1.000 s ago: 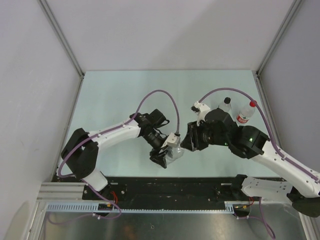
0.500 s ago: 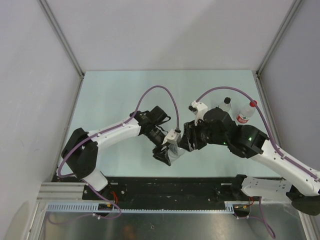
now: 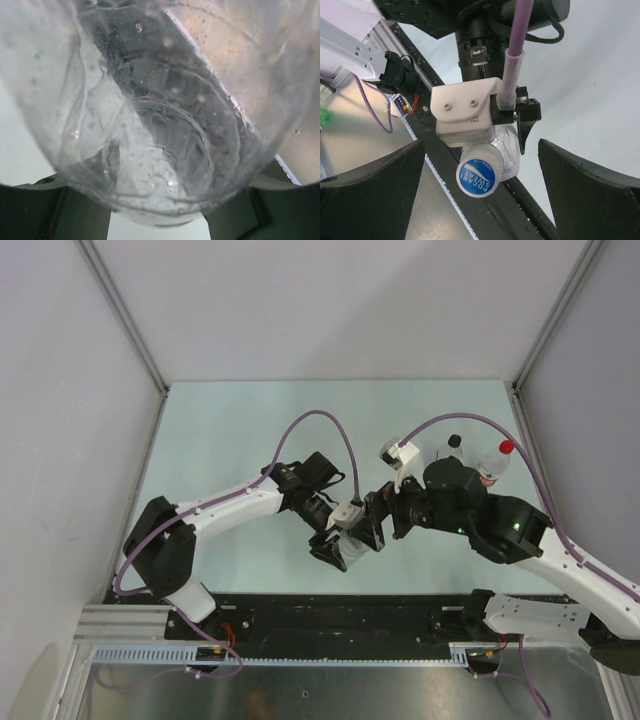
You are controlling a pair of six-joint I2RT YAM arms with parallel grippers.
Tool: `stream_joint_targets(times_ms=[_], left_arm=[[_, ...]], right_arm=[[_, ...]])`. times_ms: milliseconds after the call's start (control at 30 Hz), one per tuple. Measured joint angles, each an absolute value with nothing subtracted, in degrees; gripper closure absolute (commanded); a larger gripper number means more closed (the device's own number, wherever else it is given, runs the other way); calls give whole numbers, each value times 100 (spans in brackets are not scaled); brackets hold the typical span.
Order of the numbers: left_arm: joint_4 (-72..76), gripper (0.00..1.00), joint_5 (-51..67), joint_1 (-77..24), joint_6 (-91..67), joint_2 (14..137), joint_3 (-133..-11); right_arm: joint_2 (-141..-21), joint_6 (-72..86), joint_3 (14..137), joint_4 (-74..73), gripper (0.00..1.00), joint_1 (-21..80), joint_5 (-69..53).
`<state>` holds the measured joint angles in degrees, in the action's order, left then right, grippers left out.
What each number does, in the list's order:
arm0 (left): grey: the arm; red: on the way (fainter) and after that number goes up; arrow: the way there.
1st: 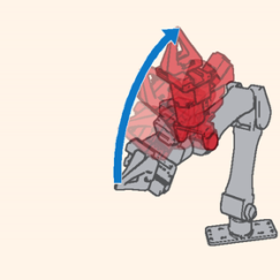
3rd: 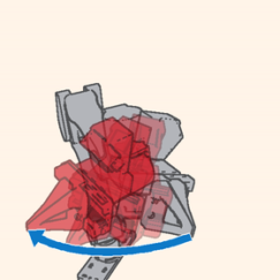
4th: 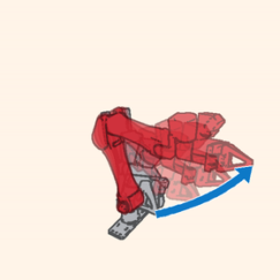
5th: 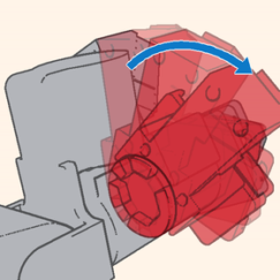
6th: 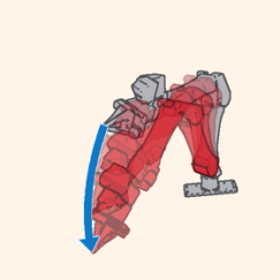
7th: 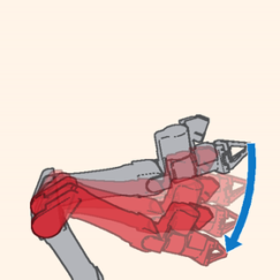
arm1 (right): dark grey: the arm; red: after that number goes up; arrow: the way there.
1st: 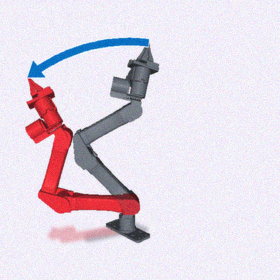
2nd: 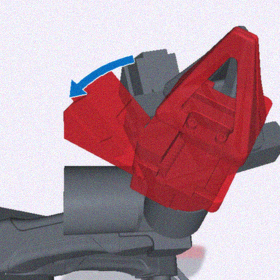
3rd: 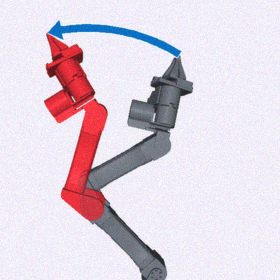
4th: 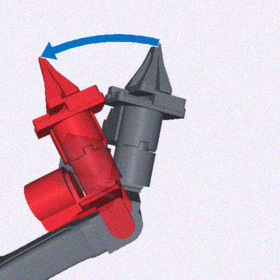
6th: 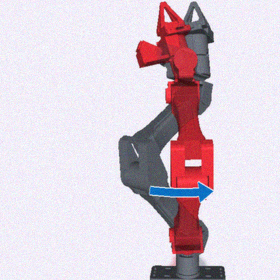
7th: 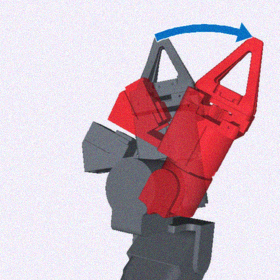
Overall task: Screw on the bottle caps
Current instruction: Screw the bottle cap onto the plastic bottle.
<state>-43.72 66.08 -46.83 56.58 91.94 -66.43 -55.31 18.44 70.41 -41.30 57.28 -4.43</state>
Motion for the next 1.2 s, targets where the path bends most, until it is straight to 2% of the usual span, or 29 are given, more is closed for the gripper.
stream_joint_targets(times_ms=[367,733,967,1200], left_arm=[[-4313,51,6622,-4672,5885,8960,-6442],[-4292,51,6624,-4670,6158,8748,-6114],[-4285,50,6624,-4670,6267,8691,-6034],[-4276,49,6619,-4687,6434,8538,-5819]], right_arm=[[-5028,875,7002,-3861,2,5813,-602],[-3516,-515,6405,-3503,15,5833,-1815],[-4080,-1238,6278,-3492,15,5839,-2683],[-4534,-1800,6222,-3494,16,5839,-3002]])
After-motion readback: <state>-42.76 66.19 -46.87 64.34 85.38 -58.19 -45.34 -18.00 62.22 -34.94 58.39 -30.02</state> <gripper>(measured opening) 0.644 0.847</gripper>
